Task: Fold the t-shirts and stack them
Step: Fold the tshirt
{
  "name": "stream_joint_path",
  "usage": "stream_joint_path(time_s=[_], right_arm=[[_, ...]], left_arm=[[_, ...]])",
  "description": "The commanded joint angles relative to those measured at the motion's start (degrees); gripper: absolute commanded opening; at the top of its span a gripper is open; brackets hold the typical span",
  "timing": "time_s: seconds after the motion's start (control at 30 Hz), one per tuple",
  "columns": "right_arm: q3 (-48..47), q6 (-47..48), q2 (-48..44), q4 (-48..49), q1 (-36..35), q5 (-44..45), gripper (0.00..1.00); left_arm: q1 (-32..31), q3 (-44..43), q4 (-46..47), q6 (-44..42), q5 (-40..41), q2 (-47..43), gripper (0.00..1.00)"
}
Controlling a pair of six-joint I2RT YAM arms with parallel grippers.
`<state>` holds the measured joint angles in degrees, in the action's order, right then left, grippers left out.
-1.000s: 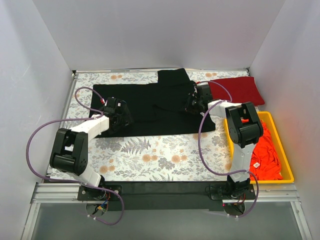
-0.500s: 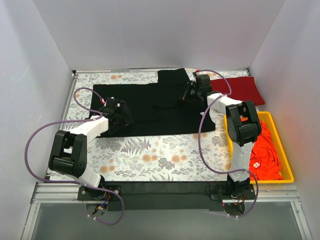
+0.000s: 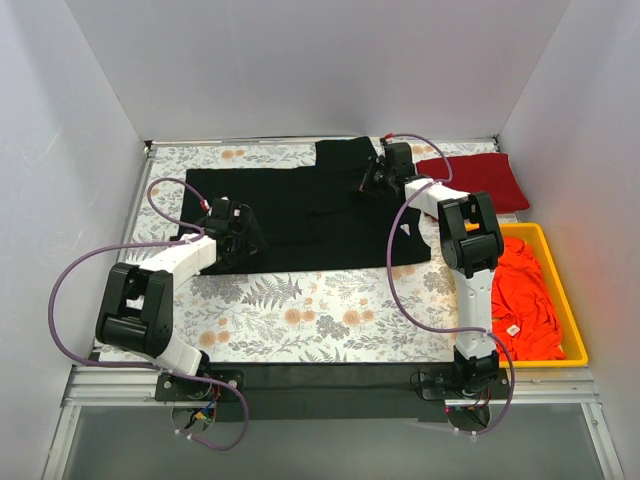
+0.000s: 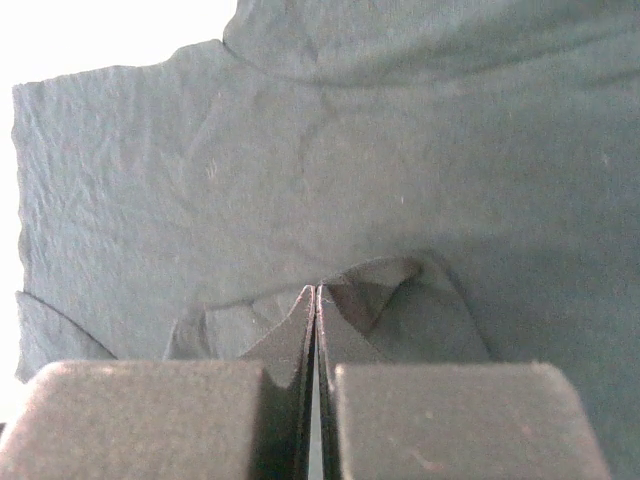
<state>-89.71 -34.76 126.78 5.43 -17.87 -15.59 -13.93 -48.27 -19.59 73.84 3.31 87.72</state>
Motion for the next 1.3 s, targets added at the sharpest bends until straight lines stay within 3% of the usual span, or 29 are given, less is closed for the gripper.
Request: stream_joint_path(time_s=[0.0,0.27,0.47,0.8,1.07,1.27], right_arm=[[-4.2,-1.8,1.4,2.7,0.6,0.0,0.01],[-6.4,-7.1,5.2,8.1,1.2,-2.4,0.01],[-7.7,-11.8,7.5,15.0,1.6,-6.8,0.17],[-6.6,-13.9,7.3,18.6,3.0,-3.4,0.24],[-6.1,-7.6,5.0,18.4,4.7,-6.8,0.3],[7.7,1.4,-7.8,16.8,5.0,-6.9,0.43]], left_arm=[[0.2,1.1,0.4,0.0,-0.5,-3.0,0.89],[0.2,2.0,0.7,0.2,-1.3,-3.1,0.89],[0.2,2.5,0.7,0.3,-1.6,-3.3,0.89],[0.2,3.3,0.7,1.0,-0.9,-4.6,0.89],[0.0,1.3,0.9,-1.2,-3.1,-5.0,0.89],[-6.2,-7.5,5.2,-13.3,-3.0,-2.6,0.91]])
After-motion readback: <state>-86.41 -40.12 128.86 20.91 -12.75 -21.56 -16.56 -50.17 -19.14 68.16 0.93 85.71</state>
